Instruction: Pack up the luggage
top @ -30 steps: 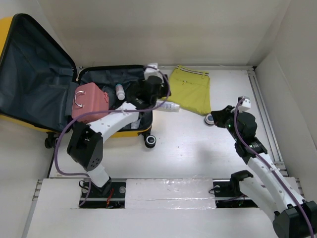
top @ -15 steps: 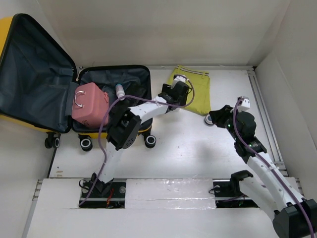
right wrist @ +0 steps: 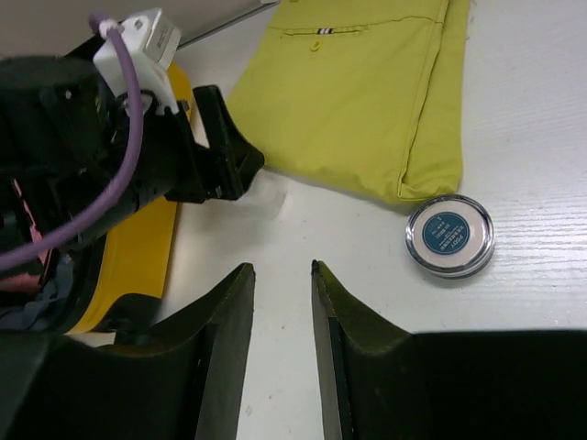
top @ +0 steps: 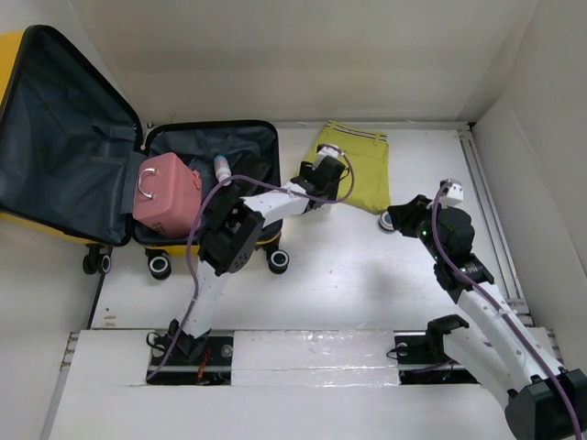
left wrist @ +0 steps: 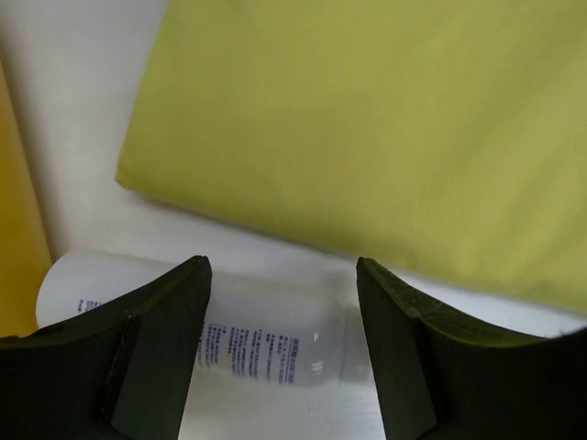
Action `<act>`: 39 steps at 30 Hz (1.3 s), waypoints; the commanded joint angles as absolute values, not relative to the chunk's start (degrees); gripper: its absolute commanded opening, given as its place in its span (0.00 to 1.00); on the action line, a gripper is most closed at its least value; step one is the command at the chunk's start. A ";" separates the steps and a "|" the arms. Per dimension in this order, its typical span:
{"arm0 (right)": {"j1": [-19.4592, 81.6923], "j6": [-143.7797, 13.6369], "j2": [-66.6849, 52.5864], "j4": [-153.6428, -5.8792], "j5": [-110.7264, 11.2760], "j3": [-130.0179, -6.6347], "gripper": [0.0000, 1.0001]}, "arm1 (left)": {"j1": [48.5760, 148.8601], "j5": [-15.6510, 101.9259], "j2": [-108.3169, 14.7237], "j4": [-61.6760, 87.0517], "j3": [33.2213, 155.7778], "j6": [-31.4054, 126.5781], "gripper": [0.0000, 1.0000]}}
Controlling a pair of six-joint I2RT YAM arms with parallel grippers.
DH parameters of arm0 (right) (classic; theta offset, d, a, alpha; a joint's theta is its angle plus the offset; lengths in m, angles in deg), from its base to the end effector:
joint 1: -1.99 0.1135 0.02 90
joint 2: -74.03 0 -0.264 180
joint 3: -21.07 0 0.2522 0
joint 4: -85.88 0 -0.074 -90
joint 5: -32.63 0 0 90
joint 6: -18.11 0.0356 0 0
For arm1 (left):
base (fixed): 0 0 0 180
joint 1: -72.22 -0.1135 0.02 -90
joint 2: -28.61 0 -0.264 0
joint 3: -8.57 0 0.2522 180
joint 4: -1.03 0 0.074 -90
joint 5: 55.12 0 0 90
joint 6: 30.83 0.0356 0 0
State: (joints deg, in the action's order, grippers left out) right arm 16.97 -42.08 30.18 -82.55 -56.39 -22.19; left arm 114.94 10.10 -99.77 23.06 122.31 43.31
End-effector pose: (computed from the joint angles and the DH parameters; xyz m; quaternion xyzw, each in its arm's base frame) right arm 0.1824 0.0494 0.2707 0.0951 0.7722 0.2455 0.5783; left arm 0.3872 -0.3372 0.1932 0.1091 0.8713 -0.0472 0.4761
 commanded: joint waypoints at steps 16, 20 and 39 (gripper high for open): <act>16.67 -42.27 30.97 -85.37 -55.34 -22.22 0.37 | 121.61 3.60 -69.58 17.34 97.32 35.27 0.76; 16.67 -42.27 31.49 -85.37 -55.34 -22.22 0.37 | 121.61 0.86 -66.05 19.61 90.19 31.66 0.72; 16.67 -42.27 32.02 -85.37 -54.82 -22.22 0.37 | 125.57 -3.62 -80.97 27.27 92.55 23.83 0.61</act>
State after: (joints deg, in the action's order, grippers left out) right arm 16.95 -42.08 31.03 -82.53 -55.39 -22.06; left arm 125.63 -0.85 -79.29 25.40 89.62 25.71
